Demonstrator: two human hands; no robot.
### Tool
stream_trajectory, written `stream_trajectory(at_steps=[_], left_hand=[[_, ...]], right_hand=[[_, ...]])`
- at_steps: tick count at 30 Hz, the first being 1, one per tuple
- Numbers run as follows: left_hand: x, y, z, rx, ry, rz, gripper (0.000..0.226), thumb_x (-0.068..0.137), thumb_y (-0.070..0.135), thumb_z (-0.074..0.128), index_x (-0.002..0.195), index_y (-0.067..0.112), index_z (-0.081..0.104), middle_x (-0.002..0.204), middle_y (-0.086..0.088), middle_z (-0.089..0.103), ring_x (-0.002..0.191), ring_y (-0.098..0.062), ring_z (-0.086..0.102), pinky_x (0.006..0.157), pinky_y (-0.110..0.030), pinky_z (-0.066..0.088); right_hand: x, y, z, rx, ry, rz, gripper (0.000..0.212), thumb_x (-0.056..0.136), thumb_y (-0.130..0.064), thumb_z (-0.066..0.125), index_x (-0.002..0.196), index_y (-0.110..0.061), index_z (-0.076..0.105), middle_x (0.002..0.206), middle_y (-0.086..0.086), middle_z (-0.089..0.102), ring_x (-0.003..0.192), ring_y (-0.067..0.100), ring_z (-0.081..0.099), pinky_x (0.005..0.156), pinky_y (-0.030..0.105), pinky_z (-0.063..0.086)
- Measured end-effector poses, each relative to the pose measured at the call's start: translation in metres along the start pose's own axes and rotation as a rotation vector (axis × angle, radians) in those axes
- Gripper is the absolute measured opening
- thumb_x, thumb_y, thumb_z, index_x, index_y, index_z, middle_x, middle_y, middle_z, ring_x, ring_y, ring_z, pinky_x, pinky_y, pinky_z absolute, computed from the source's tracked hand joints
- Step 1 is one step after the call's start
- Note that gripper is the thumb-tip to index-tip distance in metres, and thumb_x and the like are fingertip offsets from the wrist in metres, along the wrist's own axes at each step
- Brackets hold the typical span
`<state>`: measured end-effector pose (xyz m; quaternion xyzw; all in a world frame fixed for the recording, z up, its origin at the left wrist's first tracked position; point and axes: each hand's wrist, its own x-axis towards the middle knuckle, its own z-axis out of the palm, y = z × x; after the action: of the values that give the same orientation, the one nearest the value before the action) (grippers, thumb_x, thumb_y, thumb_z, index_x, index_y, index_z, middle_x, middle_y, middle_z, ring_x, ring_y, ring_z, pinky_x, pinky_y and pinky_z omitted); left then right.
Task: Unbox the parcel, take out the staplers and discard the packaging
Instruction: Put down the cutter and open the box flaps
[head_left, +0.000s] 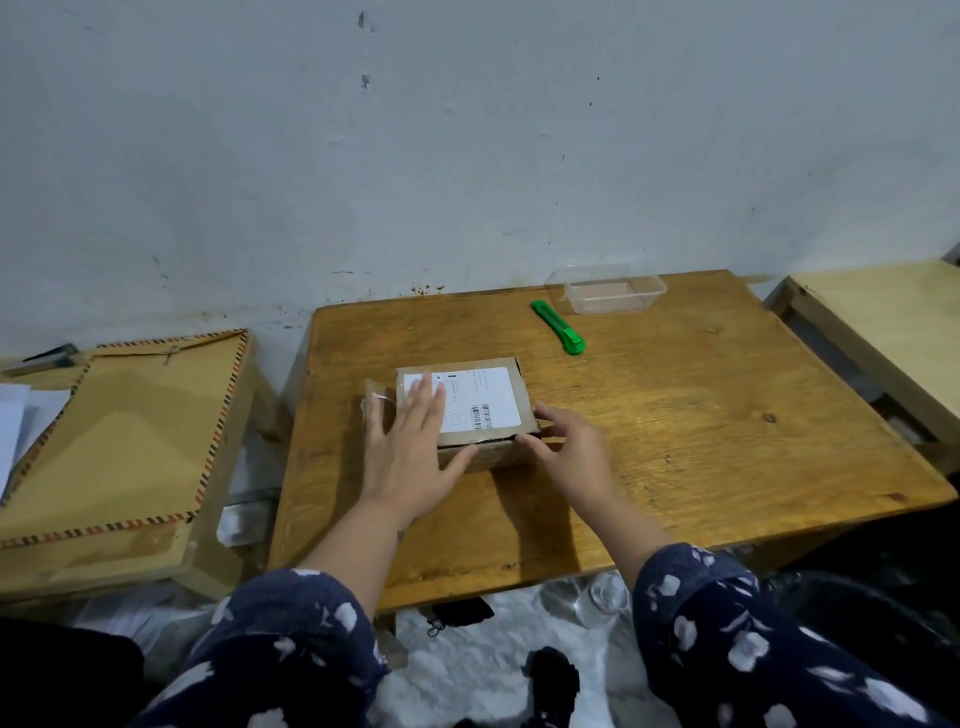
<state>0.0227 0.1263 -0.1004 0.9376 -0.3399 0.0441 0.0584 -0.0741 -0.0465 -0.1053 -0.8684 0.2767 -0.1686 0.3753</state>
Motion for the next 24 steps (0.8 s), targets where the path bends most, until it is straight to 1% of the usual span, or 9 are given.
stream_trajectory(at_steps=[3,7,8,10,12,16,21,23,24], left_hand=[[0.015,0.015,-0.004,0.021,-0.071,0.13,0.078,0.092,0.067,0.026,0.153,0.022,0.007,0.162,0.002,0.0,0.148,-0.011,-0.004,0.119,-0.049,-0.006],[0.034,0.027,-0.008,0.011,-0.168,0.219,0.071,0.095,0.061,0.025,0.154,0.026,0.005,0.162,0.006,-0.002,0.148,-0.009,-0.005,0.12,-0.046,-0.002],[0.036,0.029,-0.008,-0.004,-0.192,0.231,0.068,0.097,0.058,0.025,0.154,0.026,0.006,0.162,0.006,-0.002,0.148,-0.009,-0.005,0.12,-0.046,-0.002],[0.037,0.031,-0.007,-0.018,-0.216,0.249,0.062,0.099,0.052,0.023,0.153,0.027,0.007,0.162,0.005,-0.001,0.148,-0.01,-0.005,0.12,-0.046,0.0],[0.036,0.031,-0.005,0.006,-0.208,0.263,0.059,0.101,0.047,0.022,0.153,0.025,0.007,0.162,0.004,0.0,0.148,-0.012,-0.004,0.12,-0.047,0.003],[0.038,0.03,0.0,0.024,-0.209,0.271,0.055,0.103,0.04,0.023,0.153,0.024,0.007,0.162,0.003,0.001,0.148,-0.014,-0.004,0.12,-0.045,0.002],[0.039,0.03,0.001,0.013,-0.2,0.299,0.053,0.103,0.036,0.025,0.153,0.025,0.01,0.161,0.005,0.006,0.148,-0.013,0.0,0.12,-0.044,0.005],[0.04,0.028,0.003,0.001,-0.189,0.31,0.052,0.103,0.036,0.025,0.153,0.026,0.012,0.161,0.005,0.009,0.148,-0.013,0.001,0.119,-0.044,0.005],[0.039,0.026,0.004,-0.003,-0.182,0.315,0.052,0.103,0.036,0.025,0.153,0.026,0.012,0.161,0.005,0.01,0.148,-0.013,0.002,0.119,-0.043,0.005]], right_hand=[[-0.002,0.002,-0.002,0.114,-0.059,0.074,0.056,0.081,-0.027,0.072,0.133,-0.019,0.054,0.13,-0.001,0.06,0.114,0.011,0.059,0.095,0.026,0.049],[-0.002,0.006,-0.007,0.23,-0.125,0.114,0.049,0.085,-0.02,0.069,0.132,-0.018,0.054,0.131,0.001,0.059,0.116,0.007,0.055,0.089,0.016,0.043],[-0.002,0.007,-0.008,0.273,-0.128,0.133,0.049,0.085,-0.017,0.068,0.132,-0.018,0.054,0.131,0.002,0.059,0.115,0.006,0.054,0.089,0.016,0.043],[-0.001,0.007,-0.008,0.33,-0.126,0.153,0.05,0.085,-0.013,0.067,0.132,-0.021,0.053,0.131,0.002,0.059,0.118,0.007,0.054,0.093,0.018,0.044],[0.0,0.008,-0.008,0.303,-0.12,0.149,0.048,0.085,-0.014,0.067,0.13,-0.025,0.055,0.131,0.0,0.059,0.121,0.011,0.054,0.097,0.021,0.044],[0.002,0.007,-0.008,0.227,-0.117,0.163,0.043,0.086,-0.022,0.067,0.127,-0.029,0.058,0.13,0.0,0.06,0.12,0.014,0.055,0.095,0.025,0.046],[-0.001,0.005,-0.01,0.254,-0.108,0.176,0.041,0.085,-0.021,0.068,0.125,-0.027,0.059,0.13,0.001,0.06,0.119,0.014,0.055,0.098,0.031,0.048],[-0.001,0.003,-0.009,0.259,-0.113,0.178,0.042,0.086,-0.022,0.068,0.126,-0.028,0.059,0.13,0.0,0.06,0.119,0.013,0.055,0.098,0.031,0.048],[-0.001,0.002,-0.009,0.269,-0.12,0.174,0.041,0.086,-0.023,0.067,0.126,-0.027,0.059,0.131,-0.001,0.06,0.119,0.012,0.054,0.097,0.028,0.048]])
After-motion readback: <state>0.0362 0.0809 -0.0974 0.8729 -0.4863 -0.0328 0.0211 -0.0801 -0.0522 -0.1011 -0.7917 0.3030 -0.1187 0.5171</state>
